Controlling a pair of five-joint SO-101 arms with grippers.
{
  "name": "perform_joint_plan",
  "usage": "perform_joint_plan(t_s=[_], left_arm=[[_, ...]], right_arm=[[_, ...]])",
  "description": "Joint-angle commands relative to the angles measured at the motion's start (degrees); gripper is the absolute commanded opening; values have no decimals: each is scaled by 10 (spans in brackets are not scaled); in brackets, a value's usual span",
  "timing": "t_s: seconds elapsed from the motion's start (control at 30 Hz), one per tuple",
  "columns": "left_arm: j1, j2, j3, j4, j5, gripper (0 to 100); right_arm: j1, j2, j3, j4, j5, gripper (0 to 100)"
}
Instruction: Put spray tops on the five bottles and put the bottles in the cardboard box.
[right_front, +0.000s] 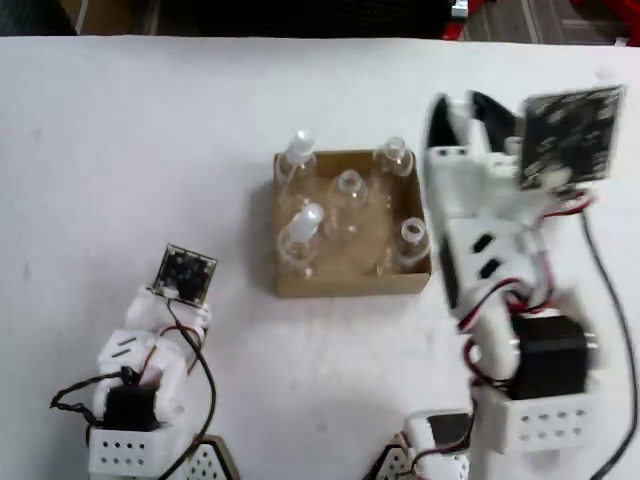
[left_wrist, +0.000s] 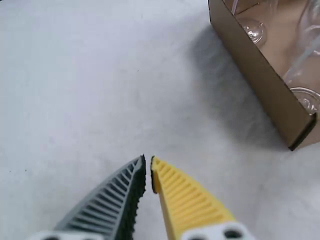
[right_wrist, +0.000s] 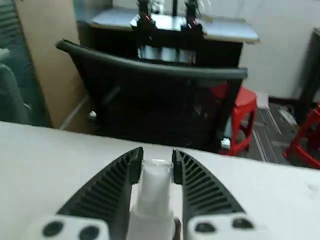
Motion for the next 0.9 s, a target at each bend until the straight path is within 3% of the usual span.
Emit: perform_joint_plan(t_s=[0.0,0.13,0.23,0.53,0.87], left_arm=[[4,-7,-1,-4,-5,23],[4,-7,-1,-4,-5,23],[4,-7,-1,-4,-5,23],[4,-7,-1,-4,-5,24],[4,-7,-1,-4,-5,23]], right_arm=[[-48,-47,148,-268,-6,15],[-71,-36,301,-557,-1,15],[-70,15,332,-689,-1,15],[-70,153,335,-921,-6,15],[-96,126,459,-997,-6,15]])
